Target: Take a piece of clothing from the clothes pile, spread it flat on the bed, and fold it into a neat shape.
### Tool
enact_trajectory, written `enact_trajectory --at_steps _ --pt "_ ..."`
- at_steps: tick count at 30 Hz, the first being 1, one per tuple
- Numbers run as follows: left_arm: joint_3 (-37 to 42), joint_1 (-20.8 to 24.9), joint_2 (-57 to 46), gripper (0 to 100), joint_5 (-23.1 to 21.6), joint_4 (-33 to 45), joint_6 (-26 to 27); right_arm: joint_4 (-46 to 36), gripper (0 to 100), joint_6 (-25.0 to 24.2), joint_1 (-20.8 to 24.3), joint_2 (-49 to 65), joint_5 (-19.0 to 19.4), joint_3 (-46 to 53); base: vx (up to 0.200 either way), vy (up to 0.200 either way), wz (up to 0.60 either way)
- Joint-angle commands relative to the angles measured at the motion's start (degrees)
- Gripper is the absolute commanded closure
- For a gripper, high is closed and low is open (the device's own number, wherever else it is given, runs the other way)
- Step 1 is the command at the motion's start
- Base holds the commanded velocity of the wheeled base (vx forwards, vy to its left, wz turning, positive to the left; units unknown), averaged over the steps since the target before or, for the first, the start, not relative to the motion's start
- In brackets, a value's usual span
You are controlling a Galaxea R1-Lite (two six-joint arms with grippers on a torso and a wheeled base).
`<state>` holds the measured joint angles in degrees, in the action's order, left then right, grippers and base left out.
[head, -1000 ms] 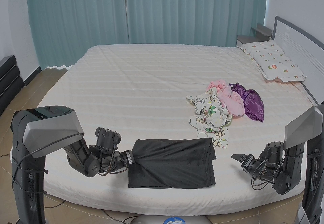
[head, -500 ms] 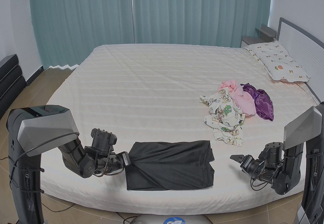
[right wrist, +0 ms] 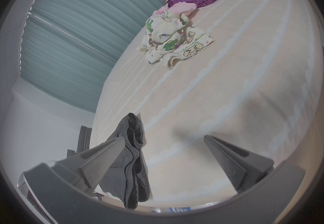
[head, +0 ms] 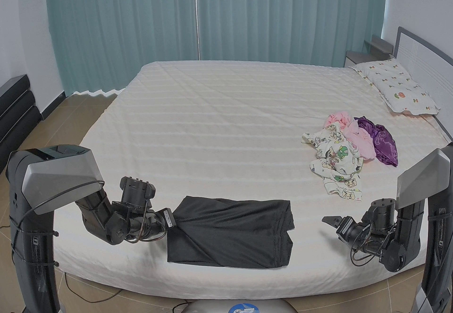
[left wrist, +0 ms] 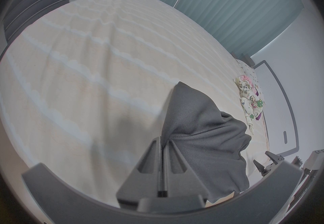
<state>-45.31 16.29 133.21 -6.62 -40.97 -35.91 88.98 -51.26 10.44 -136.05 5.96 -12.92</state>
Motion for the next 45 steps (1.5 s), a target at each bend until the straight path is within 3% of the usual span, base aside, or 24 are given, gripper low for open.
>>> enact_trajectory --at_steps 1,13,25,26,36,45 --pt "0.0 -0.1 0.2 100 0.0 0.1 0.0 1.0 0 0.0 0.0 -0.1 0.0 -0.1 0.000 0.200 0.00" --pt "0.3 -0.2 0.1 100 -0.1 0.2 0.0 1.0 0 0.5 0.6 0.3 -0.5 -0.3 0.000 0.200 0.00" --pt "1.5 0.1 0.0 100 -0.2 -0.3 0.1 1.0 0 0.7 2.1 0.3 -0.6 -1.8 0.000 0.000 0.00" --pt "1.5 0.1 0.0 0 -0.2 -0.3 0.1 0.9 0 0.7 2.3 0.3 -0.6 -2.1 0.000 0.000 0.00" --pt "2.2 -0.4 -3.3 0 0.0 -1.1 -0.4 0.1 0 3.8 6.0 -1.9 -0.7 -8.4 0.000 0.000 0.00" --pt "-12.1 -2.0 2.6 0 1.4 -0.5 -0.7 -11.0 0 7.2 10.6 -3.6 -1.0 -19.0 0.000 0.000 0.00"
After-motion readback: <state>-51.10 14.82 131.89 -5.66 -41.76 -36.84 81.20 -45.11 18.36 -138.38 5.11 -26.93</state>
